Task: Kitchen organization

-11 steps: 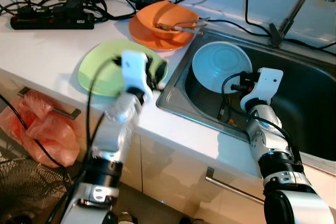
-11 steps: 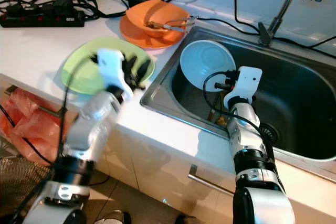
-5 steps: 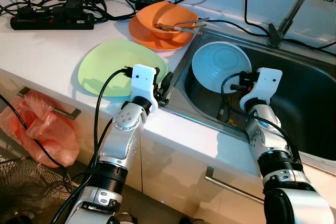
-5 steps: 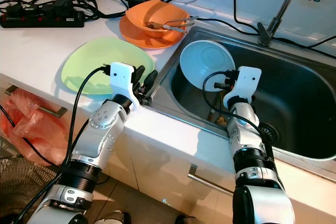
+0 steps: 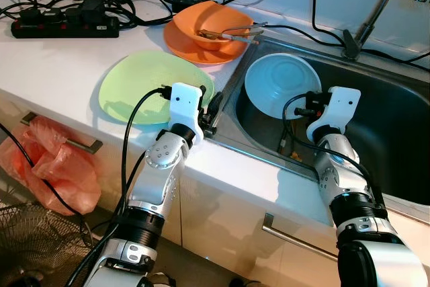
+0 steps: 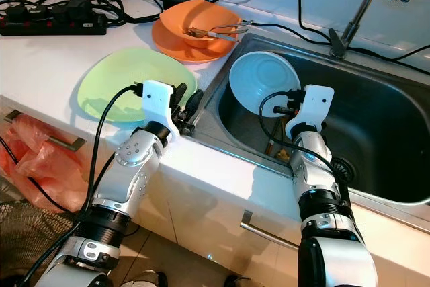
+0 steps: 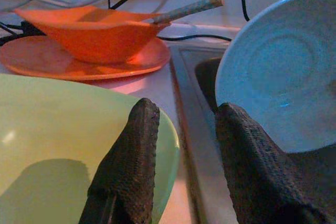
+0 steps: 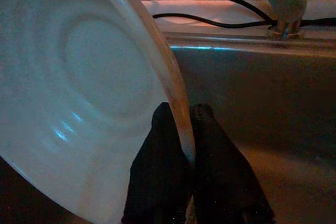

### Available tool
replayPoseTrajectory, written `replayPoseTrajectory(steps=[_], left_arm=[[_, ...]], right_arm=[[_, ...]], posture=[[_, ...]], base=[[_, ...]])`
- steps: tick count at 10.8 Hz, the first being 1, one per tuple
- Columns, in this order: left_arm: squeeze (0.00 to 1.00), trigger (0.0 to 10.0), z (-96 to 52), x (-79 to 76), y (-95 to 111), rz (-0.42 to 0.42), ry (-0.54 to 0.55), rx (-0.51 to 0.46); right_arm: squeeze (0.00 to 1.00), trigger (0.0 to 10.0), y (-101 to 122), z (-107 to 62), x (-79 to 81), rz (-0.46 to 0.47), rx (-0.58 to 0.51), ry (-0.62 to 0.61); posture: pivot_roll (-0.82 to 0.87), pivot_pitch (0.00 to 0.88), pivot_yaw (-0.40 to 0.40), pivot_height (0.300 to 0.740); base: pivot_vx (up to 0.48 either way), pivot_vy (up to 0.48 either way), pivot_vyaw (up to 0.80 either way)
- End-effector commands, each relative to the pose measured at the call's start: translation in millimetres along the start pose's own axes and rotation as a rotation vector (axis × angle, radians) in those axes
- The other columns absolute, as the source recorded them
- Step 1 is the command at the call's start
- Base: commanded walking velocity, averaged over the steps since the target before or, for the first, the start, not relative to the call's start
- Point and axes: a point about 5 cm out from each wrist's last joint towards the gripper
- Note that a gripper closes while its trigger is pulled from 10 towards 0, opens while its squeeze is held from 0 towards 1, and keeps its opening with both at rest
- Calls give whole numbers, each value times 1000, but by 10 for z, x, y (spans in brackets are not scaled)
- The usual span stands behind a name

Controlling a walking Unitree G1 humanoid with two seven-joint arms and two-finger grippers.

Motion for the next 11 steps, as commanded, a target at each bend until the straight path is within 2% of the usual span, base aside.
replayPoseTrajectory(steps=[1, 2, 3, 5, 6, 7, 11], left_arm=[[0, 10000, -10, -62, -110, -4, -26, 51], [0, 10000, -9, -65, -111, -3, -26, 52], [0, 10000, -12, -56, -117, 1, -23, 53], [0, 10000, -15, -52, -119, 5, -21, 53], [0, 10000, -17, -52, -121, 5, -21, 54], [0, 10000, -17, -62, -129, 5, -22, 56], [0, 10000, -12, -65, -132, 5, -21, 55]], right_arm=[[345, 10000, -215, -97, -65, 18, 66, -24], [341, 10000, -209, -93, -61, 19, 64, -23], [412, 10000, -182, -78, -34, 24, 54, -13], [392, 10000, -97, -41, -8, 38, 31, -7], [337, 10000, 27, 6, 37, 36, -11, 13], [325, 10000, 72, 26, 46, 38, -25, 16], [325, 10000, 89, 25, 24, 43, -26, 13]], posture=[[53, 109, -42, 740], [55, 110, -44, 740], [56, 114, -45, 740], [56, 119, -46, 740], [50, 121, -46, 740], [48, 122, -47, 740], [48, 121, -48, 740]], base=[[0, 0, 0], [0, 0, 0], [0, 0, 0], [0, 0, 0], [0, 0, 0], [0, 0, 0], [0, 0, 0]])
Point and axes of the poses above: a point about 5 cm out from each wrist's last joint towards the gripper, its own z axis pointing out of the wrist towards the gripper, its own y axis along the axis of the wrist's last joint, x = y × z, and after that the axes turned 5 degrees about z, right-handed
